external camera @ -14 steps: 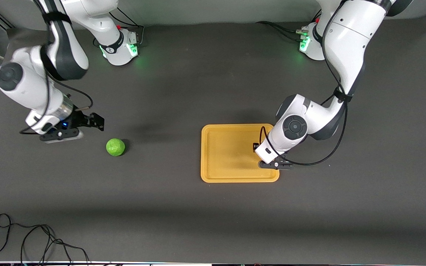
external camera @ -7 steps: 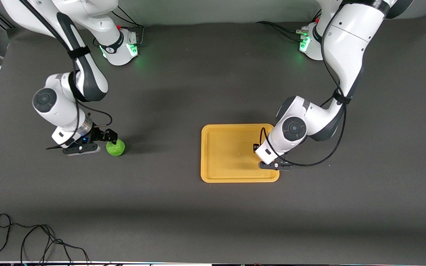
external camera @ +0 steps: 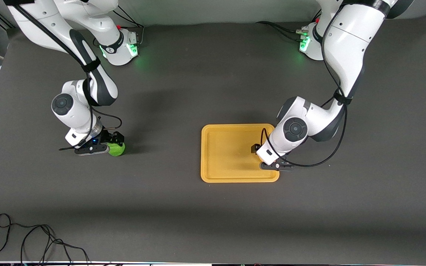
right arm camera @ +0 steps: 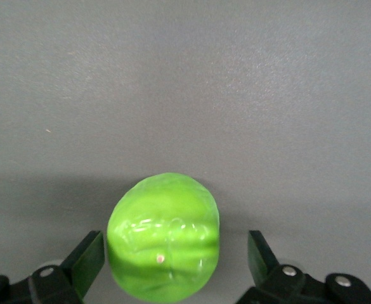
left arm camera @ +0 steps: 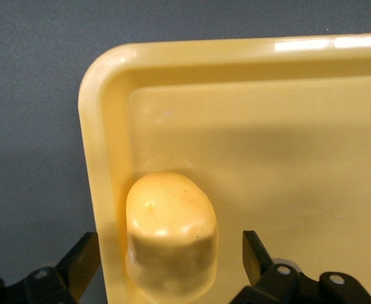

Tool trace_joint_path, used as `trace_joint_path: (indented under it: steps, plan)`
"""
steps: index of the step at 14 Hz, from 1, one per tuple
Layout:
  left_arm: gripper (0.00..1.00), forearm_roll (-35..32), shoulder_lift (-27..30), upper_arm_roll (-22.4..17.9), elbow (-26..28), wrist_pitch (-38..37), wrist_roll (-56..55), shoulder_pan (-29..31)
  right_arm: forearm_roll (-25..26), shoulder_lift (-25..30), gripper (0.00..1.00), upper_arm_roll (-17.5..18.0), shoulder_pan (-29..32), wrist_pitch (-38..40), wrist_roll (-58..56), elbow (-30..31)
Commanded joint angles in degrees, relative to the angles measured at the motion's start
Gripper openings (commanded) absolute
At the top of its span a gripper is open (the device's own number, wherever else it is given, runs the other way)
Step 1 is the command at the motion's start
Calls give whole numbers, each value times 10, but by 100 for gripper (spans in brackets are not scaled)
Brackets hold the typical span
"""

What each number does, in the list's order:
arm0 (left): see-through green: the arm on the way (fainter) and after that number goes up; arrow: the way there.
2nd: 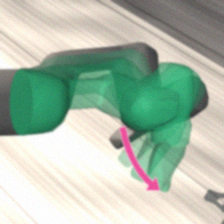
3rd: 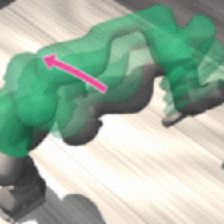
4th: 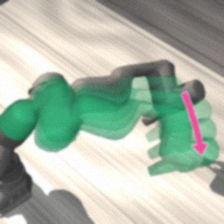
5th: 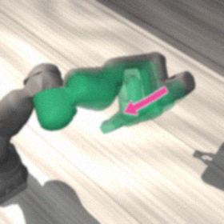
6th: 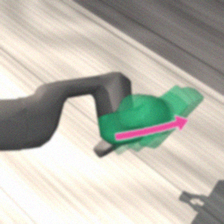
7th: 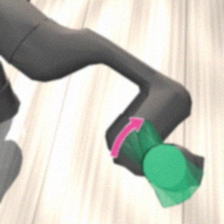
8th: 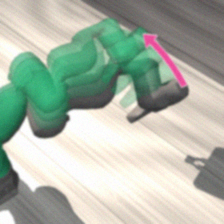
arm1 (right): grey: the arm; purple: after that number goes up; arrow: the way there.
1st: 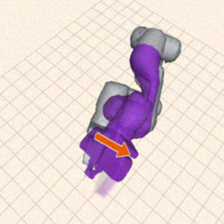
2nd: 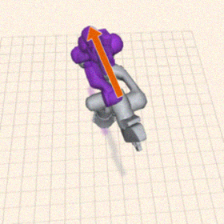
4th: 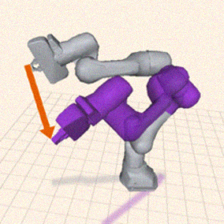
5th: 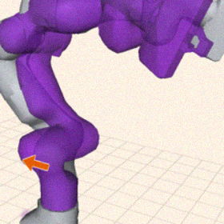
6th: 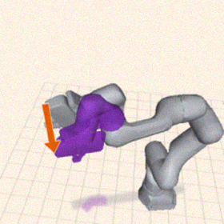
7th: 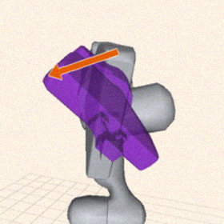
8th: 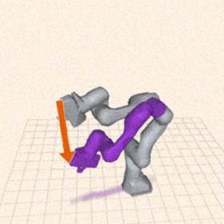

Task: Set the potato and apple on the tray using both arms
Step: 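Lower the potato onto the tray while the right gripper grasps the apple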

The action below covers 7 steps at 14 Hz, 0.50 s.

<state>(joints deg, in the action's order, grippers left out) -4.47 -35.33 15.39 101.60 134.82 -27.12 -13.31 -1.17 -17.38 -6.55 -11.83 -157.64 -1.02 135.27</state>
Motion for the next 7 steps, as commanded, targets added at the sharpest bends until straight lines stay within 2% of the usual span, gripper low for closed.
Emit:
trace_joint_path:
  steps: [1, 4, 7]
  plan:
    - [100, -11, 18, -2, 4, -8, -16, 3, -15, -15, 100, -2, -4, -15, 8, -4]
    - [100, -10, 56, -2, -12, -77, -6, 21, -16, -31, 98, -1, -3, -17, 8, -15]
    - [100, -11, 104, -2, -32, -154, 16, 72, -16, -35, 63, -1, -2, -19, 8, -19]
